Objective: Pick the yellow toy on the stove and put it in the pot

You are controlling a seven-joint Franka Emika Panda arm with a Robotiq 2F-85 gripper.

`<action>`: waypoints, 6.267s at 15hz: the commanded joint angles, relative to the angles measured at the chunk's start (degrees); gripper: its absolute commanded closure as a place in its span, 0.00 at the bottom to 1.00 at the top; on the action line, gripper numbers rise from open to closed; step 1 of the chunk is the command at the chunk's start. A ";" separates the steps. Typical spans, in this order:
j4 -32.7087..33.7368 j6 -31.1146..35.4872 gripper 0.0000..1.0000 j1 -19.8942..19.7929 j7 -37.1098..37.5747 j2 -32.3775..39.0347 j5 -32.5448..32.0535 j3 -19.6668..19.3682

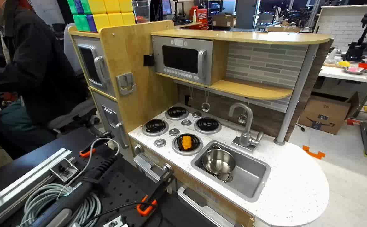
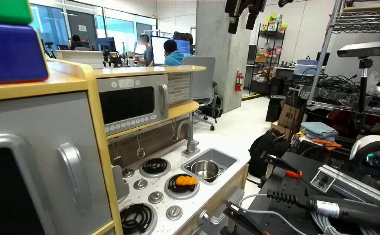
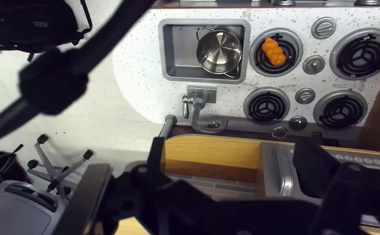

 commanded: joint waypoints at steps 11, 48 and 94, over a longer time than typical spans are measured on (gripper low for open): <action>8.83 9.56 0.00 9.84 -20.69 29.24 4.01 1.10; 21.27 22.32 0.00 6.08 -5.51 65.30 -4.60 -7.35; 29.81 31.87 0.00 22.81 -0.54 78.99 -8.18 -10.41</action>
